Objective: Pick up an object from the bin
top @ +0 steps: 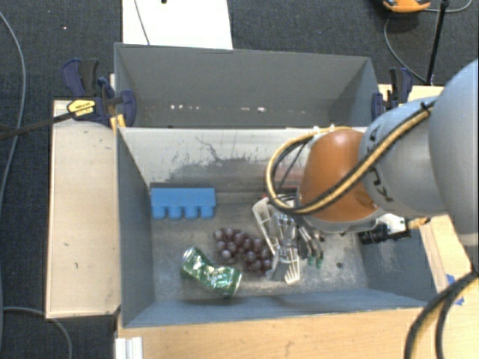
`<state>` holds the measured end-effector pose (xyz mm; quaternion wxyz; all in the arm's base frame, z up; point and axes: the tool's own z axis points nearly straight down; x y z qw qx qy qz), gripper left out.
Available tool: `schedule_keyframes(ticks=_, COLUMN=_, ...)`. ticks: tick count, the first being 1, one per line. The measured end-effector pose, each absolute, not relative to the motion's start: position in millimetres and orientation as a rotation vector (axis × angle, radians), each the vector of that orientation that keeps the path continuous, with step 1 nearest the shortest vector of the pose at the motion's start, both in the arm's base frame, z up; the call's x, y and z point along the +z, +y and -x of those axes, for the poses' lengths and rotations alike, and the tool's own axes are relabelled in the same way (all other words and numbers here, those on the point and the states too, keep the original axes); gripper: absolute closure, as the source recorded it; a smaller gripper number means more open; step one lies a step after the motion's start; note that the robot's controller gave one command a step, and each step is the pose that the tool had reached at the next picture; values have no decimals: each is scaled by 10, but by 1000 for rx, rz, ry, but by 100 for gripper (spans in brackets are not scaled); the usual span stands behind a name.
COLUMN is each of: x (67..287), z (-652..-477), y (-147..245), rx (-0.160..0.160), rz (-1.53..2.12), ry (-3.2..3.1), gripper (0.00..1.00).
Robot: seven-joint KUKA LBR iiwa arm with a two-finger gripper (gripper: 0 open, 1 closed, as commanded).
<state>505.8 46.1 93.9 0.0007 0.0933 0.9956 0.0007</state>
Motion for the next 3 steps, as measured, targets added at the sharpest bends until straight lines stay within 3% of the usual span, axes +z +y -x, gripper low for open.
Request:
schedule_keyframes(ticks=1, x=766, z=-5139, y=756, rx=12, rz=-407, ry=3108, gripper=0)
schedule_keyframes(ticks=2, x=668, z=-5143, y=965, rx=23, rz=-434, ry=3101, gripper=100)
schedule_keyframes(ticks=3, x=674, z=-5138, y=953, rx=23, rz=-438, ry=3102, gripper=100)
